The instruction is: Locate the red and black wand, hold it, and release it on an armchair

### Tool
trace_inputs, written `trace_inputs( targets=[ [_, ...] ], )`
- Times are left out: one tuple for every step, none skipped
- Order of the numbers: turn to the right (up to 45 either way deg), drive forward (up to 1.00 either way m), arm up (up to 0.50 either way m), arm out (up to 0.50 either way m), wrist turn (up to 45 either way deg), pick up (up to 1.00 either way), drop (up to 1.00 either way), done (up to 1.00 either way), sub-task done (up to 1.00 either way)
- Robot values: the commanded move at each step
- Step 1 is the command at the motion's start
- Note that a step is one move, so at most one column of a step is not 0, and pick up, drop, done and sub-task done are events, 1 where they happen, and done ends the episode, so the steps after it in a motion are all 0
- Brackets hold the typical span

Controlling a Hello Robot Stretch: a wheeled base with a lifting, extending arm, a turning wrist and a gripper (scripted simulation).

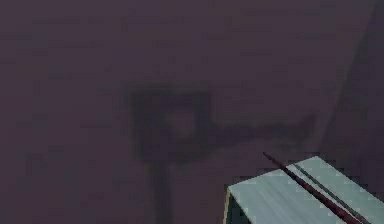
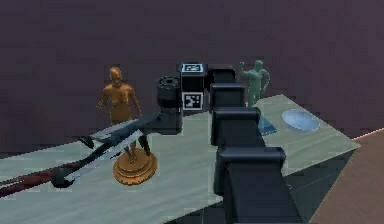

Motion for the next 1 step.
trace_inputs(
  targets=[
    [0.0,0.00,0.00,0.00,-39.0,0.00,0.00,0.00,0.00]
  ],
)
